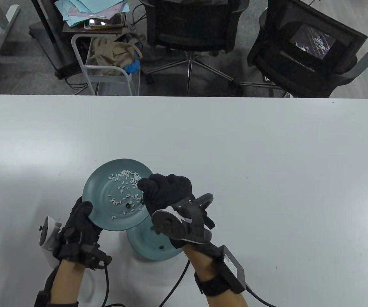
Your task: Pick coffee beans with hand pinch into plate
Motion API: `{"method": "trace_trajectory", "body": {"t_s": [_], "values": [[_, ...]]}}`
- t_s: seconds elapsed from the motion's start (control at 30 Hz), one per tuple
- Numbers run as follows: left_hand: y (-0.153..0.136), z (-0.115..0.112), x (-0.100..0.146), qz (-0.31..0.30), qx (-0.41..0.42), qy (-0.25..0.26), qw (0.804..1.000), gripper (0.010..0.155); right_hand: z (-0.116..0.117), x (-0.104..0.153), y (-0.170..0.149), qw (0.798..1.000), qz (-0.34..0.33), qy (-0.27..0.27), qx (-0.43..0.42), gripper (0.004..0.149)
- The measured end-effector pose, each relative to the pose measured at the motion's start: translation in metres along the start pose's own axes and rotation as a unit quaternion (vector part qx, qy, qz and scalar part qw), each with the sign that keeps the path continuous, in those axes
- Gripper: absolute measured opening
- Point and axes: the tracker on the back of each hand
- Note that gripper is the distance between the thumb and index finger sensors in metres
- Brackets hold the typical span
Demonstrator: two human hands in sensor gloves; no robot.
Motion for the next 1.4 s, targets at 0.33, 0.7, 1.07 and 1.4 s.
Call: {"method": "trace_trajectory", "body": {"t_s": [0.33,0.7,1.07,1.4], "values": [[-0.003,-0.003,-0.001,0.002,-0.011,-0.008,1.0,0.06,0.014,-0.006,0.022,0.989,-0.044,0.13,0.048,0.043],[-0.007,-0.008,-0.001,0.004,-0.029,-0.013,0.999,0.06,0.036,-0.008,0.04,0.975,-0.075,0.171,0.119,0.038],[-0.01,-0.006,-0.003,0.014,-0.033,-0.006,0.999,0.06,0.048,-0.008,0.046,0.966,-0.091,0.191,0.147,0.037],[-0.01,-0.006,-0.003,0.011,-0.043,-0.003,0.999,0.059,0.051,-0.009,0.043,0.966,-0.089,0.202,0.138,0.037]]}}
Point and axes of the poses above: the tracker on the back of each hand, its own y axis roughly to the thumb side, its own x axis roughly from the fingertips to the wrist, z = x × y, and after that the axes turned 14 degrees about y, right-handed
